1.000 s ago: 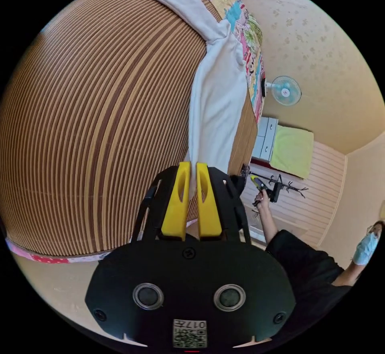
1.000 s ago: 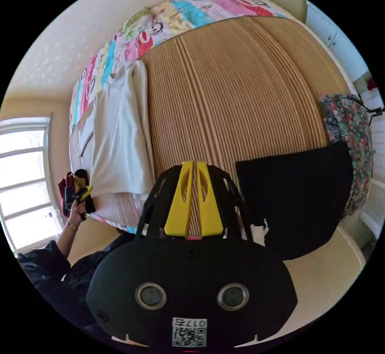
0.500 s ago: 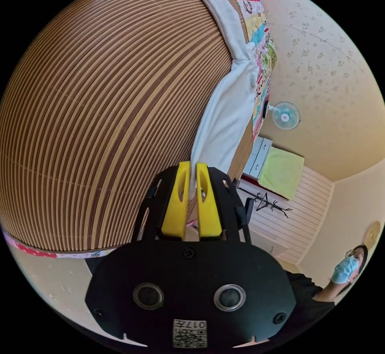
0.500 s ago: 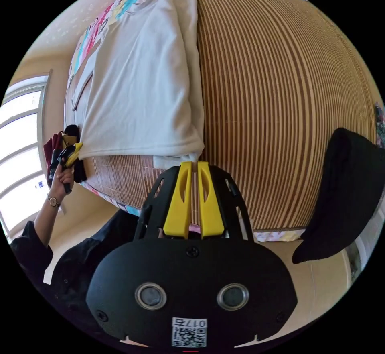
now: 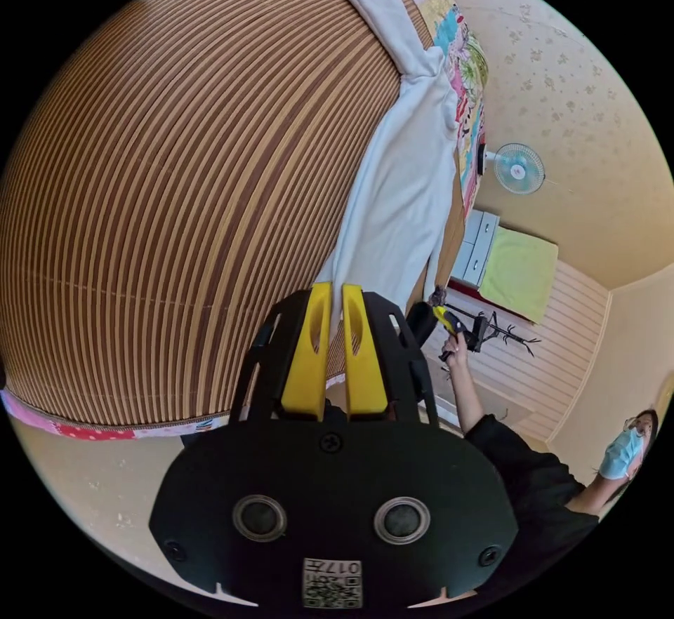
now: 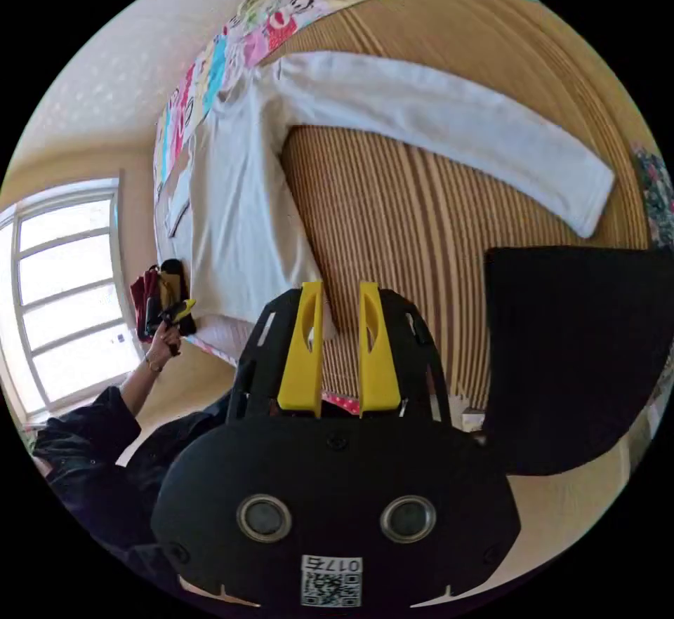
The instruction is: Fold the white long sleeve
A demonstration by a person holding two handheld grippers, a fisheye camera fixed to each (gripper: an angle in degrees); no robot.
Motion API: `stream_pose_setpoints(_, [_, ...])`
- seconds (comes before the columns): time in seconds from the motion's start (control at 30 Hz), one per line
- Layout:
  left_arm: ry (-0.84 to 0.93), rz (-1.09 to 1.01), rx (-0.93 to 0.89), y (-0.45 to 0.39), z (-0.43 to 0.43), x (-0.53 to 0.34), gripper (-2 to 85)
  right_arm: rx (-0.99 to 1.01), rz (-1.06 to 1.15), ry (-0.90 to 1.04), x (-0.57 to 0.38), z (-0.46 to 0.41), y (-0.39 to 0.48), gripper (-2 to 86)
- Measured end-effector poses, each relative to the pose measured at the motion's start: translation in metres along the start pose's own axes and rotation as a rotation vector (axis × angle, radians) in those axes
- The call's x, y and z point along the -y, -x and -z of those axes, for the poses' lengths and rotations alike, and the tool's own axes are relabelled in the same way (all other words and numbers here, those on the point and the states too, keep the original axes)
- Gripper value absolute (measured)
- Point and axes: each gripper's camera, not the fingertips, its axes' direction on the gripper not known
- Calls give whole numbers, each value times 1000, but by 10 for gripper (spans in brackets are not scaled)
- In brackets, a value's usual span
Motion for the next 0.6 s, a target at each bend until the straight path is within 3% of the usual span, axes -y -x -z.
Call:
stream_pose_setpoints(0.17, [-14, 58, -7, 10, 3, -6, 27, 31, -81, 51, -23, -60, 19, 40])
stream_pose_setpoints(0.27, [51, 12, -38, -4, 13, -2, 23, -24, -15, -18, -33, -7, 39, 29])
stream_pose_setpoints(0.4, [138, -320, -182, -62, 42, -27, 15, 2, 84, -239, -91, 105, 84, 25])
stream_pose_setpoints(0.5, [109, -369, -87, -70, 49, -72, 14, -114, 76, -233, -129, 113, 94, 24])
stream_pose_setpoints(0.6, [78, -227, 31, -36, 24, -115, 20, -129, -27, -102, -160, 54, 66, 21])
